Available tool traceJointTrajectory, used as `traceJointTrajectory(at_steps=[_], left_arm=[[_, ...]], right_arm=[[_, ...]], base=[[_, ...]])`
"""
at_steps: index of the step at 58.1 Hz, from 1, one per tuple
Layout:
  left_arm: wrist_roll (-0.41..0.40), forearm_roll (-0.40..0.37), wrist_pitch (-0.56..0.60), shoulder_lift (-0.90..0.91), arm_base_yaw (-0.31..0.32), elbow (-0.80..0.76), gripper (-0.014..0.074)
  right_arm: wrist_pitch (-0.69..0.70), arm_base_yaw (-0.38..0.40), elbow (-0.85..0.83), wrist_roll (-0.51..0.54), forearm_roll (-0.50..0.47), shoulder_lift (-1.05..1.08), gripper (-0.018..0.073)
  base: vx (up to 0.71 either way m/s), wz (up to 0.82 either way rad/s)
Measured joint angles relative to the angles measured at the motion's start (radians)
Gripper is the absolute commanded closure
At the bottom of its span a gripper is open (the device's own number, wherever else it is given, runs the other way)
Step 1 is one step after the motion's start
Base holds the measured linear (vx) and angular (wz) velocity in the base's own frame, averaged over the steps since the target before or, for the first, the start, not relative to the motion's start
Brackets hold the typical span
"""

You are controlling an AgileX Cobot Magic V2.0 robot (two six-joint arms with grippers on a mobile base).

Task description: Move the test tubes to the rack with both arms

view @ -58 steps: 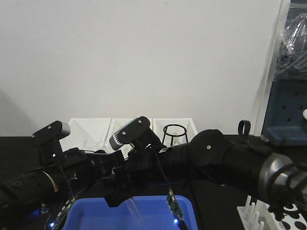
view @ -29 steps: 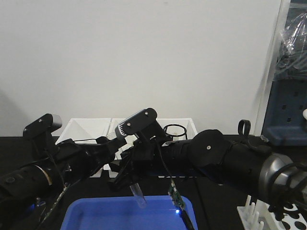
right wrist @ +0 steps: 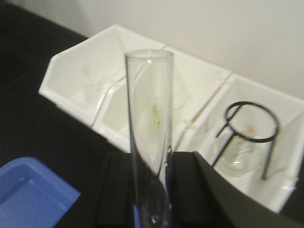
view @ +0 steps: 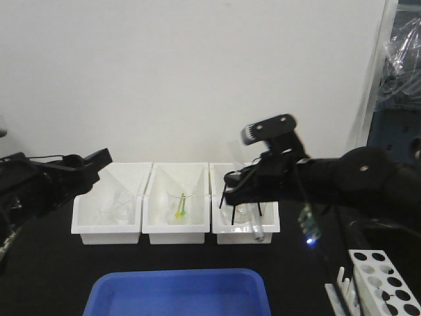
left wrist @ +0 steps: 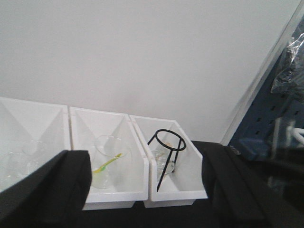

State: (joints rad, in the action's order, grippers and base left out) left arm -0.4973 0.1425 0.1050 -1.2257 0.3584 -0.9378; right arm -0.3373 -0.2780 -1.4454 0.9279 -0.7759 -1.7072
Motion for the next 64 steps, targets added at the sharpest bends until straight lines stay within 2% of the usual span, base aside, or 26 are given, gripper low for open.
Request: traceJointTrajectory(at_steps=[10, 19, 26, 35, 51, 64], left_arm=[[0.038, 0.0, -0.067, 0.046, -0.015, 0.0, 0.0003], [0.04, 0.0, -0.084, 0.052, -0.015, 0.0, 0.0004], [0.041, 0.0, -0.09, 0.052, -0.015, 0.0, 0.0004], [0.041, 0.0, -0.092, 0.052, -0.015, 0.0, 0.0004], [0.041, -0.001, -0.105, 0.052, -0.015, 0.0, 0.0004], [0.041, -0.001, -0.113, 0.052, -0.015, 0.0, 0.0004]], right_arm=[[0.026, 0.145, 0.044, 0.003, 0.001, 0.153, 0.0568], [0.171, 0.209, 0.272, 0.058, 0.0, 0.339, 0.0568], [0.337, 0.216, 0.473, 0.083, -0.01, 0.455, 0.0568], [0.401, 0.216, 0.618, 0.06, -0.033, 0.512, 0.0568], [0.486, 0.216, 0.652, 0.049, -0.04, 0.554, 0.0568], [0.489, 0.216, 0.652, 0.049, -0.042, 0.562, 0.0568]], base=[[0.0, 0.0], [0.0, 0.0], [0.0, 0.0], [0.0, 0.0], [0.0, 0.0], [0.0, 0.0]])
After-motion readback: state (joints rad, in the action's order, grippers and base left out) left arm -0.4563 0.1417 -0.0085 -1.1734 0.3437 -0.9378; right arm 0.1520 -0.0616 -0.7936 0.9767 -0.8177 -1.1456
